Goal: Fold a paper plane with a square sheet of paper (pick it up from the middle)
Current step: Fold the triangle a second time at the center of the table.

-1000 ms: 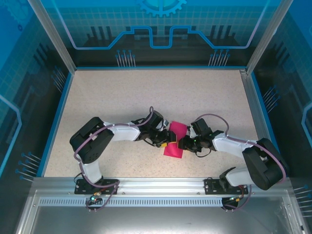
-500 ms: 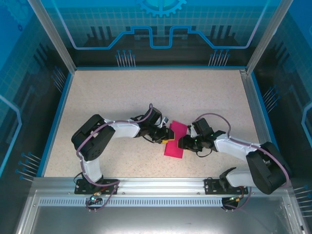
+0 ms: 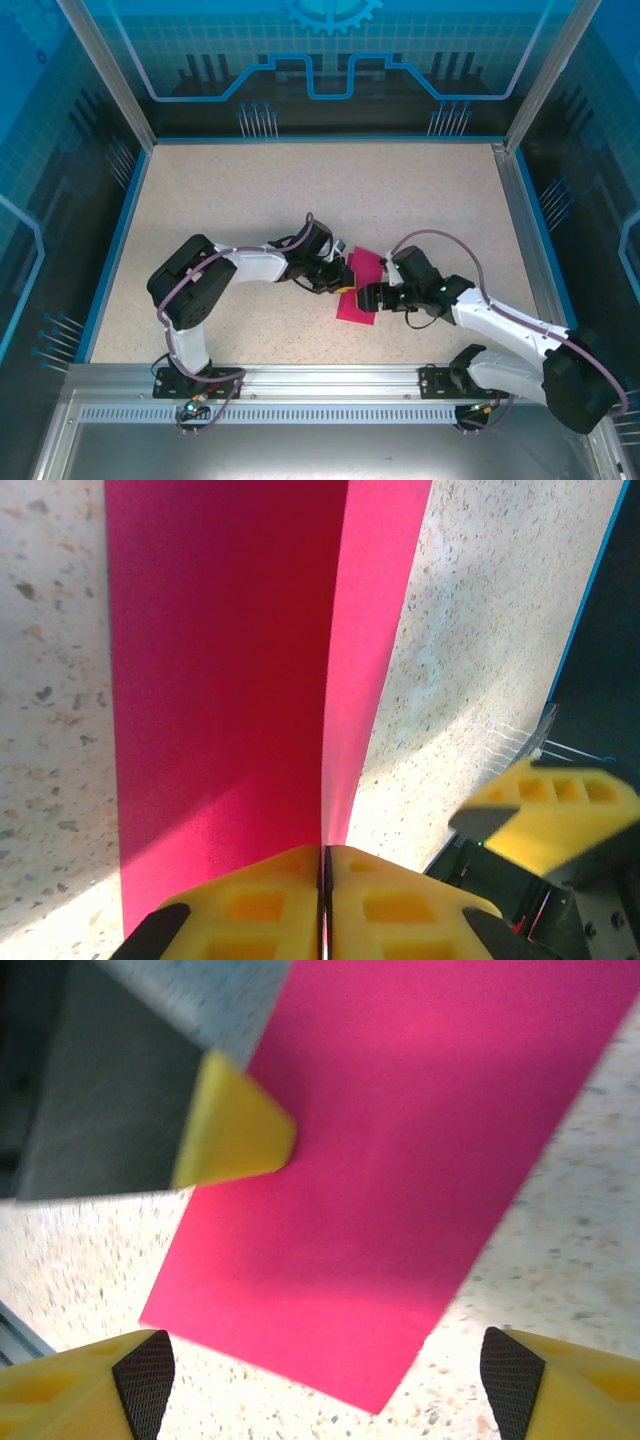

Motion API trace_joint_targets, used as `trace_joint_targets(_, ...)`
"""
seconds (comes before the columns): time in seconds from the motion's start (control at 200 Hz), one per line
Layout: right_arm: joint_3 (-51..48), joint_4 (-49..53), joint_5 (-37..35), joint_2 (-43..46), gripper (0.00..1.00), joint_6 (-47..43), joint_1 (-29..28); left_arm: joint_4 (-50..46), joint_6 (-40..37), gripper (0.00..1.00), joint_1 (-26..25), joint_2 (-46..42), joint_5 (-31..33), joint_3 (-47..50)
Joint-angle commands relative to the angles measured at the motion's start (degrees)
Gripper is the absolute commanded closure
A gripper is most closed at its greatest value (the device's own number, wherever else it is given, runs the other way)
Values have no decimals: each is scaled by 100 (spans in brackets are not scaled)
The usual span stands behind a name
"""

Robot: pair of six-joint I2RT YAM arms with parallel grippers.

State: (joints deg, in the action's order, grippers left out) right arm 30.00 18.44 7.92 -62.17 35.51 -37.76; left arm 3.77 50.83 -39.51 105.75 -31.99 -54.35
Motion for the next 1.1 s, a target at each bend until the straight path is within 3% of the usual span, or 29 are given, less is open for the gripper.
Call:
trace_joint_targets(0.0, 246, 235, -1191, 184, 17, -454, -764, -41, 73, 88, 40, 33, -60, -188)
trace_joint_targets(0.21, 246, -261, -2688, 131, 16, -968, -2283, -131, 50, 88, 40, 33, -62, -183)
trace_joint_targets(0.445, 1017, 235, -3247, -1039, 14, -840, -2837, -87, 126, 87, 40, 33, -79, -155)
trace_joint_targets(0.56, 1350, 549, -3912, -1552, 14, -668, -3098, -86, 132, 86, 39, 11, -106, -140)
trace_joint_targets(0.71, 1458, 741, -4314, -1837, 15, -369, -3240, -87, 142, 86, 33, 13, -97, -136)
trace_joint_targets(1.09, 1482, 748, -4295, -1914, 52, -289, -3252, -106, 144, 85, 31, 34, -108, -168)
